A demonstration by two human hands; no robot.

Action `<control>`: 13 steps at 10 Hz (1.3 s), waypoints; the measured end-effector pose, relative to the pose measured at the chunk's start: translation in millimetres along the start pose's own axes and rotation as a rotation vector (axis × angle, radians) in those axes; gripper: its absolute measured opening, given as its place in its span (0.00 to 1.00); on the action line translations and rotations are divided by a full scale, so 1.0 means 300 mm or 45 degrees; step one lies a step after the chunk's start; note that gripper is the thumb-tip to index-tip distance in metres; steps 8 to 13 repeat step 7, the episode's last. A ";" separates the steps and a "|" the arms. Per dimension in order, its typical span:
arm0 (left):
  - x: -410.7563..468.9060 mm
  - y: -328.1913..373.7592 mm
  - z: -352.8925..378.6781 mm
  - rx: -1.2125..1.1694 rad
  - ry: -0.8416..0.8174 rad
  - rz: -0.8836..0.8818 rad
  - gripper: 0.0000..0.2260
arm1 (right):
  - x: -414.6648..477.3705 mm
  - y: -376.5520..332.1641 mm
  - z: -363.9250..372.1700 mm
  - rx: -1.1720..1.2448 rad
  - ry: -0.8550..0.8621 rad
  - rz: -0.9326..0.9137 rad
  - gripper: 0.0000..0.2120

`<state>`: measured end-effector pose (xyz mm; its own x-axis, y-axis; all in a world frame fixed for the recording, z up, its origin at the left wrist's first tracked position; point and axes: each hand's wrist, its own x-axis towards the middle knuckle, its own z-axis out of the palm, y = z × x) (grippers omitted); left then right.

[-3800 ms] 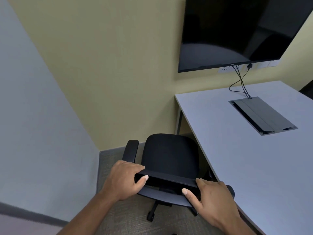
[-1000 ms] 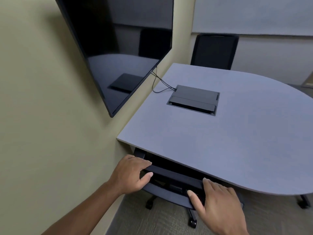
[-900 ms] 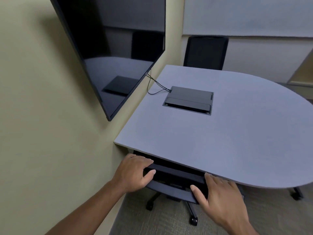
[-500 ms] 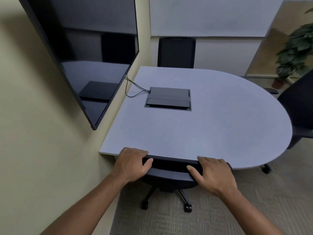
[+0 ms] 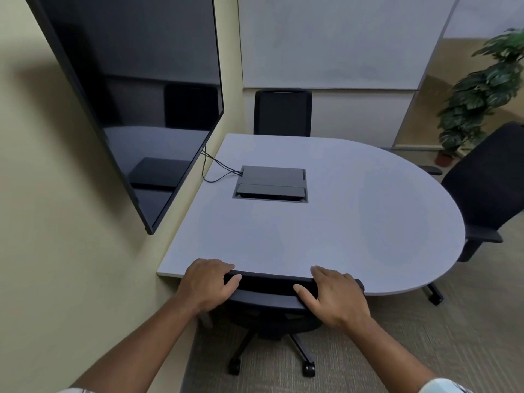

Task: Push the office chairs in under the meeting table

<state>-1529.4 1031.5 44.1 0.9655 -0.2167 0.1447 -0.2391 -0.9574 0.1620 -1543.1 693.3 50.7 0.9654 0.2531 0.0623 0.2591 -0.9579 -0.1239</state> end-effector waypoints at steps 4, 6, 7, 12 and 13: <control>0.112 0.118 -0.060 0.020 -0.494 -0.115 0.52 | 0.098 0.062 -0.046 0.165 -0.244 0.150 0.49; 0.225 0.245 -0.131 0.150 -0.274 -0.077 0.44 | 0.166 0.158 -0.122 0.111 -0.209 0.223 0.48; 0.280 0.295 -0.167 0.219 -0.132 -0.049 0.44 | 0.196 0.181 -0.184 0.053 -0.088 0.190 0.47; 0.280 0.295 -0.167 0.219 -0.132 -0.049 0.44 | 0.196 0.181 -0.184 0.053 -0.088 0.190 0.47; 0.280 0.295 -0.167 0.219 -0.132 -0.049 0.44 | 0.196 0.181 -0.184 0.053 -0.088 0.190 0.47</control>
